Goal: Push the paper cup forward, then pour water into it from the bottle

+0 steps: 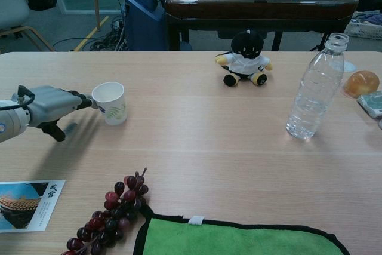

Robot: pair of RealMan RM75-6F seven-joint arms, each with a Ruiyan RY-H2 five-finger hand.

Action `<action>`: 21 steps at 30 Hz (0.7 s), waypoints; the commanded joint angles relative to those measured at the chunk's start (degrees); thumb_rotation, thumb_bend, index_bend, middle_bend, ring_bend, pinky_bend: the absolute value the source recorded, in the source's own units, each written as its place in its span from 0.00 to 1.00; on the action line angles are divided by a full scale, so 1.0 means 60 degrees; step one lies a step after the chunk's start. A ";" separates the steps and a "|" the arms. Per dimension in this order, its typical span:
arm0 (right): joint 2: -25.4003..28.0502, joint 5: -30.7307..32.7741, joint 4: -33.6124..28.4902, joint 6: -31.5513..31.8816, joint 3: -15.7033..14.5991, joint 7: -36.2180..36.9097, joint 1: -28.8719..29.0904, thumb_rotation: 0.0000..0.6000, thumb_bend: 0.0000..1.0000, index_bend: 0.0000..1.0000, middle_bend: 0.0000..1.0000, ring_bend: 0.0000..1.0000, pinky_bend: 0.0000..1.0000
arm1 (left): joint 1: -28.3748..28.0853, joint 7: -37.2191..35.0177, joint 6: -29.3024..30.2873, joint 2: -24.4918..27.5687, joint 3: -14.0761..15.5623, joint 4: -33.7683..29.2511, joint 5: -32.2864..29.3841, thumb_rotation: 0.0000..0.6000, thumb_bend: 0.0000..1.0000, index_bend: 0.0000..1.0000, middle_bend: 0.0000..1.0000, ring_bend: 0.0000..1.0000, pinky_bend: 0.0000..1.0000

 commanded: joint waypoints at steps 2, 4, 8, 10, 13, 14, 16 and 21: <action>0.0031 -0.0015 -0.0012 0.0026 0.0000 0.0053 -0.0009 1.00 0.25 0.34 0.33 0.23 0.46 | -0.0130 -0.0182 -0.0142 -0.0226 -0.0067 0.0342 0.0052 1.00 0.60 0.06 0.00 0.00 0.08; 0.0048 -0.0013 -0.0017 0.0039 0.0007 0.0089 -0.0012 1.00 0.25 0.34 0.33 0.23 0.46 | -0.0159 -0.0290 -0.0187 -0.0296 -0.0088 0.0471 0.0087 1.00 0.60 0.06 0.00 0.00 0.08; 0.0066 0.0015 -0.0002 0.0020 0.0022 0.0151 -0.0003 1.00 0.25 0.34 0.33 0.23 0.46 | -0.0208 -0.0385 -0.0226 -0.0379 -0.0076 0.0589 0.0182 1.00 0.60 0.06 0.00 0.00 0.08; 0.0064 0.0035 0.0010 -0.0008 0.0026 0.0160 0.0008 1.00 0.25 0.34 0.33 0.23 0.46 | -0.0243 -0.0392 -0.0250 -0.0417 -0.0062 0.0598 0.0217 1.00 0.60 0.06 0.00 0.00 0.08; 0.0065 0.0038 0.0014 -0.0031 0.0022 0.0157 0.0017 1.00 0.25 0.34 0.33 0.23 0.46 | -0.0292 -0.0422 -0.0271 -0.0491 -0.0080 0.0597 0.0234 1.00 0.60 0.06 0.00 0.00 0.08; 0.0062 0.0035 0.0014 -0.0028 0.0019 0.0153 0.0016 1.00 0.25 0.34 0.33 0.23 0.46 | -0.0317 -0.0434 -0.0277 -0.0527 -0.0095 0.0600 0.0240 1.00 0.60 0.06 0.00 0.00 0.08; 0.0061 0.0030 0.0012 -0.0019 0.0018 0.0150 0.0012 1.00 0.25 0.34 0.33 0.23 0.46 | -0.0359 -0.0477 -0.0313 -0.0587 -0.0137 0.0595 0.0219 1.00 0.60 0.06 0.00 0.00 0.08; 0.0072 0.0013 -0.0001 0.0009 0.0013 0.0161 0.0001 1.00 0.25 0.34 0.33 0.23 0.46 | -0.0505 -0.0569 -0.0435 -0.0757 -0.0267 0.0655 0.0101 1.00 0.60 0.06 0.00 0.00 0.08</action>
